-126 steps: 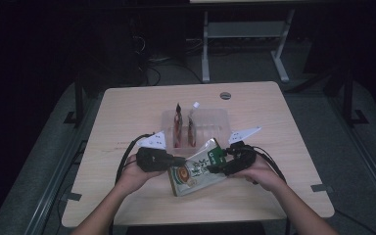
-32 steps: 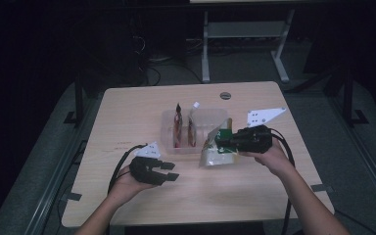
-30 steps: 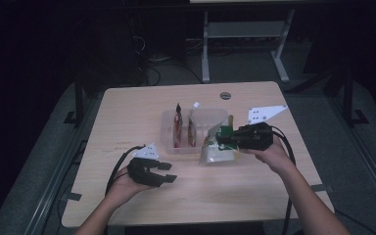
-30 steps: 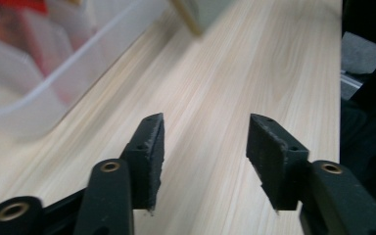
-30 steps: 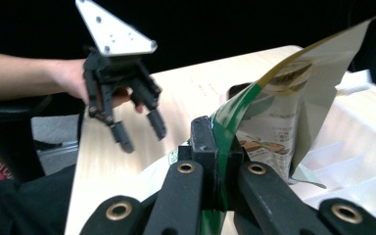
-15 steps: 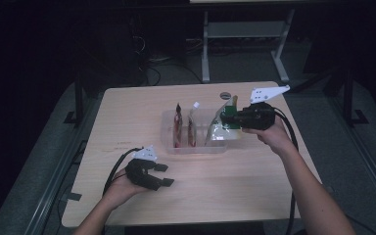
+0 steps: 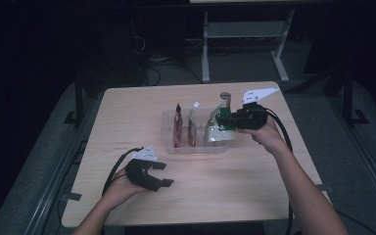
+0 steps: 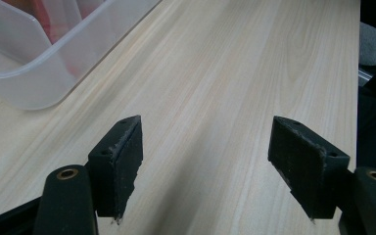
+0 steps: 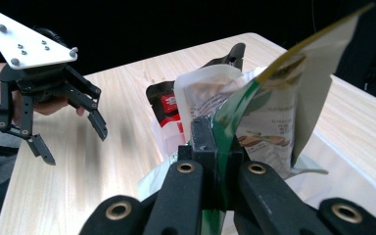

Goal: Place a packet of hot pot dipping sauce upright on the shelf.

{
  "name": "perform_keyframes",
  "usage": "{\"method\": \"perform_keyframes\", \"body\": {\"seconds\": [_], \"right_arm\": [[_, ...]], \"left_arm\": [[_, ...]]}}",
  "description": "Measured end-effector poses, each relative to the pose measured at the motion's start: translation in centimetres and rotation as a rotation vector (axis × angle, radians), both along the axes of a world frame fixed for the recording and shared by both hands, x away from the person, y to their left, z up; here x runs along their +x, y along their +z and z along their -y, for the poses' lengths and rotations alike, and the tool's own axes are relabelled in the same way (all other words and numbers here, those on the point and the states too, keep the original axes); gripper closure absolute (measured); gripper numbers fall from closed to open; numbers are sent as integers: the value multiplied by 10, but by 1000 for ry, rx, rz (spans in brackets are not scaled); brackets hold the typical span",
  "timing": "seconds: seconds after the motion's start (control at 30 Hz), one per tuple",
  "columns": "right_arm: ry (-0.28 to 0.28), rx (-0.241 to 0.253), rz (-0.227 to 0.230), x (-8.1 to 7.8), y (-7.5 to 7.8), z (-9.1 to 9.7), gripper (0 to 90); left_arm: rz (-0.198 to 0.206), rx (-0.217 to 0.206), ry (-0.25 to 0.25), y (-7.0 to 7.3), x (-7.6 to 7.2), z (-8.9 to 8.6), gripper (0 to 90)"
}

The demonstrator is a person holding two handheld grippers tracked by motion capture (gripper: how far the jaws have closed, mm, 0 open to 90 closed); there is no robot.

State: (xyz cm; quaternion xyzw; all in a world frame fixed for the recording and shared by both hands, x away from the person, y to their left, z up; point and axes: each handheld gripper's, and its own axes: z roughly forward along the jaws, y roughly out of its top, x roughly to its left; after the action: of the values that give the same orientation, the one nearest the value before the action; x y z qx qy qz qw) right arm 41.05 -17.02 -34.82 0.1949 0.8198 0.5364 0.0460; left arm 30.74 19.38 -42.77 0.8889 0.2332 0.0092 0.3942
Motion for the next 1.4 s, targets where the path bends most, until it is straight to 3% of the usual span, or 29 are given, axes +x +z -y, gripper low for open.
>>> {"method": "perform_keyframes", "body": {"seconds": [0.13, 0.37, 0.8, 1.1, 1.33, 1.4], "right_arm": [[6, -7, -5, -1, -4, -2, 900], [-9, -73, -31, 4, -20, -7, 900], [-31, -42, -41, 10, -23, -8, 888], [-50, -47, -36, 10, -22, -9, 766], [-80, -48, -35, 7, -20, -13, 439], [-85, -48, -37, 6, -19, -13, 404]], "left_arm": [[-6, 0, 0, -1, 0, 1, 280], [-14, 7, -5, -2, 0, 1, 275], [-20, 10, -10, -4, 0, 3, 271], [-25, 16, -13, -4, 0, 4, 271], [-25, 16, -13, -4, 0, 3, 271], [-25, 16, -13, -3, 0, 3, 271]]}}
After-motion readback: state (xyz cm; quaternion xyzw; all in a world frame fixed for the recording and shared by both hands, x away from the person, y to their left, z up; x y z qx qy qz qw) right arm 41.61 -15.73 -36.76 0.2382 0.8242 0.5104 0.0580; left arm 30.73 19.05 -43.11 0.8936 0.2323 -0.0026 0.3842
